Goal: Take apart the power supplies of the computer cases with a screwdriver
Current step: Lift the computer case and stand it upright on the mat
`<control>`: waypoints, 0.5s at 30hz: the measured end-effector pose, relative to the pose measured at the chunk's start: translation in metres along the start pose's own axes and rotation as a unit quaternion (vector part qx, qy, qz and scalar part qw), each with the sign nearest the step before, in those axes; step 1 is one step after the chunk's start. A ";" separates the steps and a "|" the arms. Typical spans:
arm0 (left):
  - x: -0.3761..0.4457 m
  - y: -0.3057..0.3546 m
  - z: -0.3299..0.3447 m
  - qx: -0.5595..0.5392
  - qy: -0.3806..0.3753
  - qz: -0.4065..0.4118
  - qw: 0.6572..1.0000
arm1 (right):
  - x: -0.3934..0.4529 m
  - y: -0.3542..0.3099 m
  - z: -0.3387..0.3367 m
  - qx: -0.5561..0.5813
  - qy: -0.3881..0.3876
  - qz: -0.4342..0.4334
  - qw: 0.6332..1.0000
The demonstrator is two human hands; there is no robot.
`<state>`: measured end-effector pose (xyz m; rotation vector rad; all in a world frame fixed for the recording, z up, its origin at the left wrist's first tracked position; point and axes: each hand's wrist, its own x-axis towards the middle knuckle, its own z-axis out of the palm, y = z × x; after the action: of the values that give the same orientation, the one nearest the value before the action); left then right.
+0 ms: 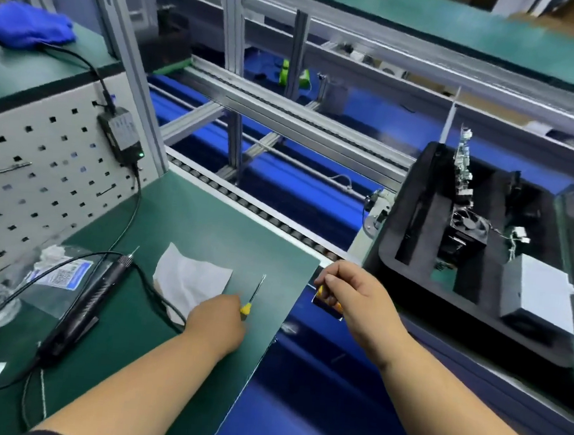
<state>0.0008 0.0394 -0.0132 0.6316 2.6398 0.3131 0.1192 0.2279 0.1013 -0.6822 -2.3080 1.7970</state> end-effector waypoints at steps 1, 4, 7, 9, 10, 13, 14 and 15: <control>0.001 0.005 -0.006 -0.040 0.011 0.007 0.999 | -0.002 0.002 -0.002 0.011 0.008 0.002 1.000; -0.002 0.031 -0.028 -0.201 0.026 0.041 0.978 | -0.008 0.009 -0.006 0.031 0.031 0.029 0.999; -0.008 0.067 -0.049 -0.292 0.055 0.087 0.951 | -0.014 0.013 -0.015 0.051 0.055 0.063 0.995; -0.014 0.094 -0.060 -0.325 0.063 0.124 0.935 | -0.016 0.009 -0.023 0.087 0.057 0.073 0.992; -0.016 0.107 -0.064 -0.337 0.061 0.141 0.929 | -0.017 0.006 -0.028 0.108 0.056 0.074 0.990; -0.027 0.150 -0.072 -0.348 0.060 0.183 0.917 | -0.022 0.001 -0.050 0.117 0.056 0.067 0.989; -0.031 0.165 -0.073 -0.345 0.062 0.198 0.915 | -0.025 0.001 -0.060 0.115 0.064 0.064 0.989; -0.035 0.180 -0.073 -0.342 0.065 0.211 0.913 | -0.029 0.003 -0.071 0.115 0.074 0.060 0.989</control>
<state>0.0661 0.1712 0.1186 0.9335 2.2388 1.3676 0.1722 0.2785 0.1228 -0.8986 -1.9637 1.9510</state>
